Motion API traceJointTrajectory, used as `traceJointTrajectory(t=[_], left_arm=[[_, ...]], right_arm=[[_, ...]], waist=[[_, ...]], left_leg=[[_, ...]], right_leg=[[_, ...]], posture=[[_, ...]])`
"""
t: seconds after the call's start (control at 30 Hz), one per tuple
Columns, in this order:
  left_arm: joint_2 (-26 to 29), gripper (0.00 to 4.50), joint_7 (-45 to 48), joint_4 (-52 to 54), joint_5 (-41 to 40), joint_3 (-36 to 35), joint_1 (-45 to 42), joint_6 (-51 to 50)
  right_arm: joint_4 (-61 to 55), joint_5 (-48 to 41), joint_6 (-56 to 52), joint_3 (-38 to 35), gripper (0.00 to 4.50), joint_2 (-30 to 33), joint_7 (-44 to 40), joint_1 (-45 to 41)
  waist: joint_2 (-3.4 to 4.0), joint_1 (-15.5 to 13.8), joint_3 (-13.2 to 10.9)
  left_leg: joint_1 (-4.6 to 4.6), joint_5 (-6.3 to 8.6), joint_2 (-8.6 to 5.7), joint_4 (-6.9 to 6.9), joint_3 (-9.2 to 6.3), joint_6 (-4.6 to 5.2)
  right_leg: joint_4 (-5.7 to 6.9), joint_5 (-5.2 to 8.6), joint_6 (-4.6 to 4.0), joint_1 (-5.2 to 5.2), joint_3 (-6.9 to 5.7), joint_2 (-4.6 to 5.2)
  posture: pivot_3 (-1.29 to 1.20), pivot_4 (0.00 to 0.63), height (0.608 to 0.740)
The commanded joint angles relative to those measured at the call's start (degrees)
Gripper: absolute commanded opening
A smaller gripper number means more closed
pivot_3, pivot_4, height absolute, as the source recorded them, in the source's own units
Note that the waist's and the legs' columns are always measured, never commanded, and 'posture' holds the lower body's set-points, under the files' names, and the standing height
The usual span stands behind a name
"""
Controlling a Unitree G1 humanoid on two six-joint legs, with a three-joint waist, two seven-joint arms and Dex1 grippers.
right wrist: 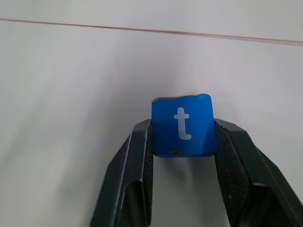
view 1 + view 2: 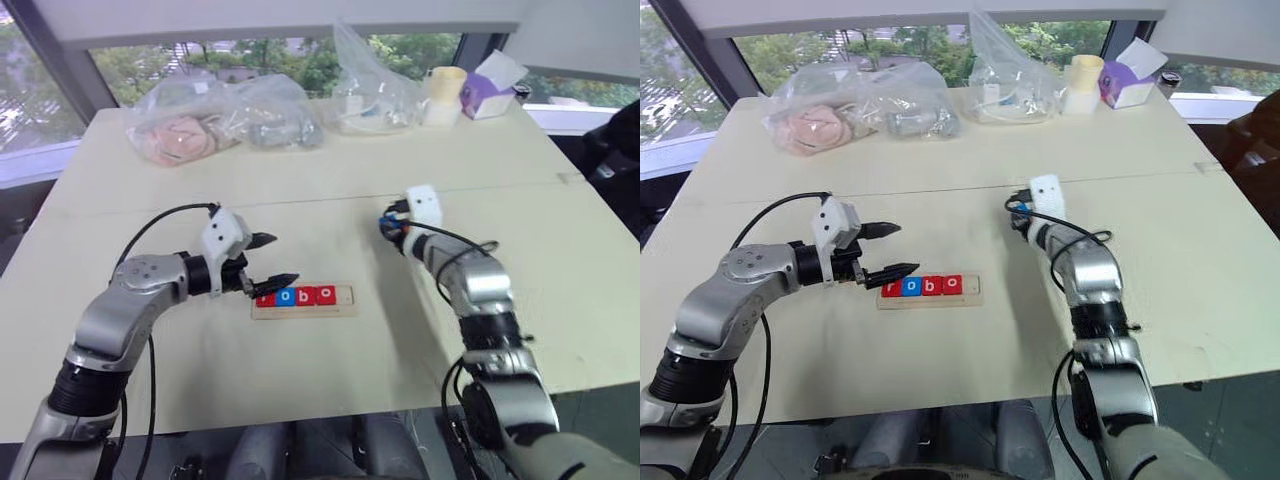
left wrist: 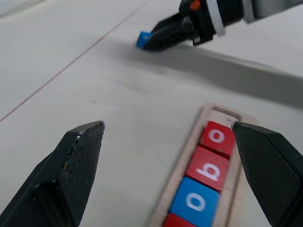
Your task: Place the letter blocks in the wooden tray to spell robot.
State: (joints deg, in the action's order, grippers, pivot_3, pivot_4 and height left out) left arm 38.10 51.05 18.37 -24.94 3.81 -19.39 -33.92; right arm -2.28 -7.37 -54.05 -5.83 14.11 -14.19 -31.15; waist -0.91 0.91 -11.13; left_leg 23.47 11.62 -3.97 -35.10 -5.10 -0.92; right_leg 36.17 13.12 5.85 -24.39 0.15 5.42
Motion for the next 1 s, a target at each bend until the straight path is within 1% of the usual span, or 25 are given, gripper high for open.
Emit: traceJointTrajectory(t=[0.03, 0.17, 0.3, 0.5, 0.57, 0.73, 0.8, 0.83, 0.9, 0.93, 0.97, 1.0], left_arm=[[0.46, 4.5, 2.05, 4.03, -1.73, 1.78, -1.33, -1.58], [0.41, 4.5, 3.6, 4.78, -2.62, 3.38, -2.44, -3.04], [0.32, 4.5, 4.4, 3.09, -1.81, 4.19, -2.81, -2.18], [0.32, 4.5, 6.0, 1.21, -1.14, 5.38, -3.41, -1.44], [0.29, 4.5, 6.24, 0.72, -0.79, 5.45, -3.5, -1.06], [0.27, 4.5, 6.46, 0.18, -0.17, 5.54, -3.1, -0.31], [-0.02, 4.5, 6.06, 0.3, 0.32, 5.94, -2.38, 0.18], [-0.3, 4.5, 5.59, 0.36, 0.66, 6.06, -1.99, 0.42], [-0.79, 4.5, 4.55, 0.8, 0.95, 5.86, -1.48, 0.34], [-0.92, 4.5, 4.05, 1.37, 0.74, 5.55, -1.29, -0.22], [-0.91, 4.5, 3.76, 1.94, 0.49, 5.29, -1.16, -0.73], [-0.62, 4.5, 3.66, 2.57, 0.21, 5.0, -1.0, -1.26]], right_arm=[[-19.02, -4.12, -14.68, -3.46, 1.17, -1.07, 1.41, 5.49], [-32.34, -5.12, -28.17, -6.09, 1.17, -4.02, 3.85, 10.14], [-38.38, -3.42, -37.13, -9.27, 1.17, -9.43, 7.03, 9.98], [-41.44, -3.94, -38.45, -7.95, 1.17, -15.99, 10.1, 12.34], [-41.36, -4.95, -38.45, -6.51, 1.17, -17.33, 10.62, 13.84], [-40.91, -5.49, -38.45, -6.84, 1.17, -19.12, 11.69, 14.19], [-40.6, -6.24, -38.45, -6.98, 2.24, -19.22, 11.54, 14.28], [-40.3, -6.77, -38.45, -6.89, 2.7, -18.67, 11.3, 14.27], [-39.73, -8.35, -38.45, -6.68, 3.68, -16.55, 10.32, 13.93], [-39.38, -9.36, -38.45, -6.73, 4.17, -14.41, 9.38, 13.33], [-39.09, -10.35, -38.45, -6.75, 4.44, -11.77, 8.17, 12.48], [-38.7, -11.33, -38.45, -6.15, 4.44, -6.74, 5.64, 10.63]], waist=[[0.0, -0.25, 0.0], [0.01, -0.09, 0.0], [0.05, 0.01, 0.03], [0.06, -0.12, 0.03], [0.06, -0.1, 0.03], [0.06, -0.09, 0.03], [0.06, -0.08, 0.03], [0.06, -0.08, 0.03], [0.06, -0.06, 0.03], [0.06, -0.07, 0.03], [0.07, -0.07, 0.02], [0.08, -0.16, 0.02]], left_leg=[[0.0, 0.0, -0.01, 0.02, 0.0, 0.0], [0.01, 0.0, 0.0, -0.08, -0.01, 0.0], [-0.02, -0.01, 0.06, -0.08, -0.01, 0.0], [0.01, -0.01, 0.05, -0.03, 0.01, 0.0], [0.01, -0.01, 0.03, -0.03, 0.01, 0.0], [0.01, -0.01, 0.03, -0.03, 0.0, 0.0], [0.01, 0.0, 0.03, -0.03, 0.0, 0.0], [0.01, 0.0, 0.03, -0.02, -0.01, 0.0], [0.01, 0.0, 0.03, 0.0, -0.01, 0.0], [0.01, 0.0, 0.03, 0.0, -0.01, 0.0], [0.02, 0.0, 0.03, 0.0, -0.01, 0.0], [0.03, 0.0, 0.02, -0.02, 0.0, 0.0]], right_leg=[[-0.01, 0.01, -0.01, 0.0, 0.0, 0.01], [-0.02, 0.12, -0.2, 0.04, -0.01, 0.03], [-0.01, 0.12, -0.23, 0.03, 0.0, -0.02], [-0.08, 0.12, -0.22, 0.02, -0.02, 0.0], [-0.08, 0.12, -0.22, 0.02, -0.02, 0.02], [-0.08, 0.12, -0.22, 0.01, -0.02, 0.03], [-0.08, 0.13, -0.23, 0.01, -0.02, 0.03], [-0.08, 0.13, -0.23, 0.01, -0.03, 0.03], [-0.1, 0.13, -0.23, 0.01, -0.03, 0.04], [-0.11, 0.13, -0.23, 0.01, -0.03, 0.04], [-0.11, 0.13, -0.23, 0.01, -0.03, 0.05], [-0.12, 0.13, -0.23, 0.01, -0.03, 0.05]], posture=[[0.0, 0.15, 0.74], [0.0, 0.15, 0.74], [0.0, 0.15, 0.74], [0.0, 0.15, 0.74], [0.0, 0.15, 0.74], [0.0, 0.15, 0.74], [0.0, 0.15, 0.74], [0.0, 0.15, 0.74], [0.0, 0.15, 0.74], [0.0, 0.15, 0.74], [0.0, 0.15, 0.74], [0.0, 0.15, 0.74]])
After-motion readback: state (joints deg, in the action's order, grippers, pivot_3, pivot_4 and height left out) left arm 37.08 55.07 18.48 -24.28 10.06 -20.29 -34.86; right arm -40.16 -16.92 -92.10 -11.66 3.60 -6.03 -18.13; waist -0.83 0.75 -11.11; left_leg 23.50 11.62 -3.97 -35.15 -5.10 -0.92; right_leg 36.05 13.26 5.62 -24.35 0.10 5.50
